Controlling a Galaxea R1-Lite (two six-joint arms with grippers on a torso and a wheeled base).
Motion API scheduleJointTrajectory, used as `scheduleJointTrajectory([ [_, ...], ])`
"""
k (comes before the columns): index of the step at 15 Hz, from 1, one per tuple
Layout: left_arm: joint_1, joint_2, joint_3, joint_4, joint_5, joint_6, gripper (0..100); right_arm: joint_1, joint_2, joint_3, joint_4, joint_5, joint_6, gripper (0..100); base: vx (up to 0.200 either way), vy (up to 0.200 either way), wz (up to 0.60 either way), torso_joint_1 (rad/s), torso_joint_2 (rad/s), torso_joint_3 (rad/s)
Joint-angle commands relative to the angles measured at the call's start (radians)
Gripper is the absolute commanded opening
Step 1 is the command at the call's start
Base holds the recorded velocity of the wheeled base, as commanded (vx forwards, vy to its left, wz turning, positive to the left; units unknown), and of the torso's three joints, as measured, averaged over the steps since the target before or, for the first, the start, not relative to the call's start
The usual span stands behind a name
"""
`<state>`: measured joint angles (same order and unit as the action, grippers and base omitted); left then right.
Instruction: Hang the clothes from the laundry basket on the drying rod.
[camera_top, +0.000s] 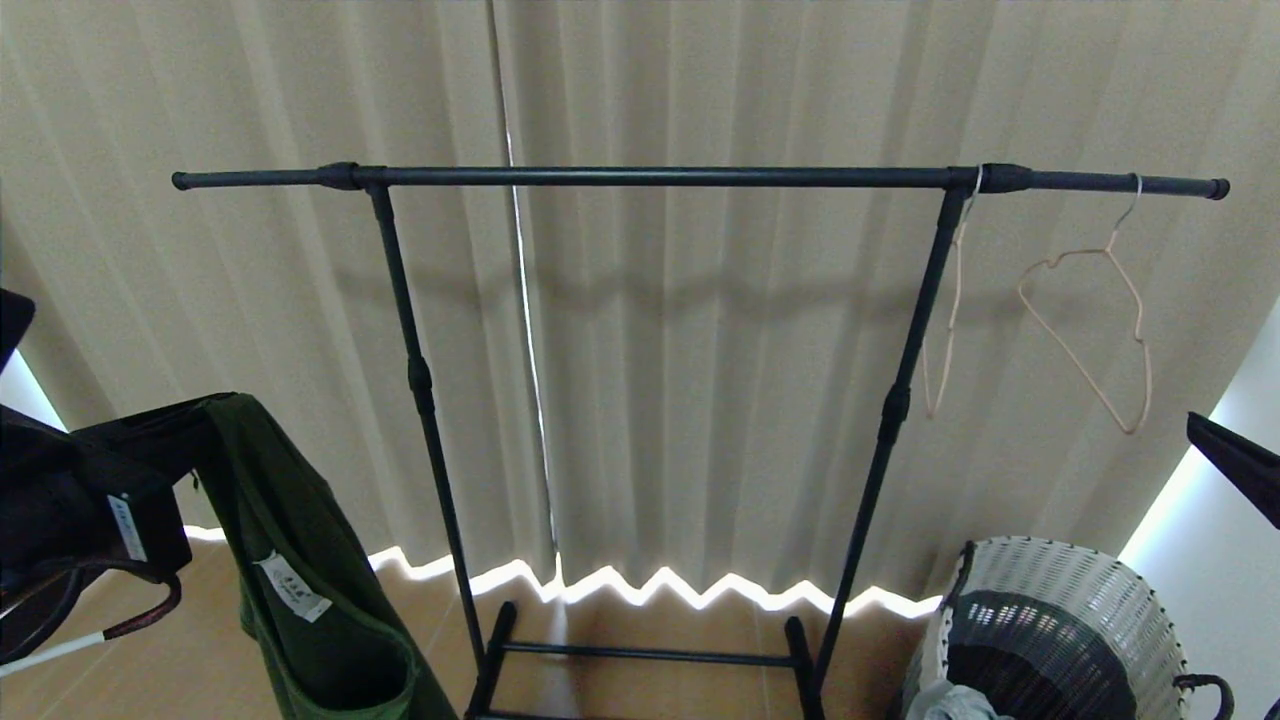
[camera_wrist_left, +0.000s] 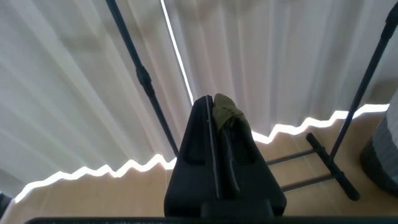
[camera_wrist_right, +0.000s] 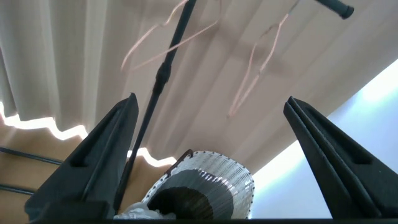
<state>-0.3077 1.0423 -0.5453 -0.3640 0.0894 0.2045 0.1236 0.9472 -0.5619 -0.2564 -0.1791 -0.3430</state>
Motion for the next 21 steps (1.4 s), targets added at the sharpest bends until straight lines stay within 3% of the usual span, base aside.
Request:
scheduleJointTrajectory([
  [1,0.002,-0.001,0.004,0.0,0.001,0.009,0,0.001,-0.007,-0.003,0.0,0.001,-0.002,100,0.0,0.0,0.0,0.066,-0.13,-0.076],
  [6,0.009,-0.008,0.011,-0.003,0.003,0.021,0,0.001,-0.001,-0.01,0.002,-0.002,-0.002,100,0.0,0.0,0.0,0.006,-0.02,-0.009],
  [10,0.012,-0.008,0.058,-0.095,0.003,0.026,0,-0.016,0.004,-0.004,0.002,-0.002,-0.005,100,0.0,0.0,0.0,0.0,0.0,0.0],
  [16,0.024,-0.013,0.074,-0.095,0.003,0.067,0,-0.016,0.002,-0.003,0.002,-0.002,-0.005,100,0.0,0.0,0.0,0.0,0.0,0.0],
  [21,0.022,-0.013,0.074,-0.095,0.003,0.067,0,-0.016,0.002,-0.003,0.003,-0.002,-0.005,100,0.0,-0.2,0.0,0.0,0.0,0.001],
])
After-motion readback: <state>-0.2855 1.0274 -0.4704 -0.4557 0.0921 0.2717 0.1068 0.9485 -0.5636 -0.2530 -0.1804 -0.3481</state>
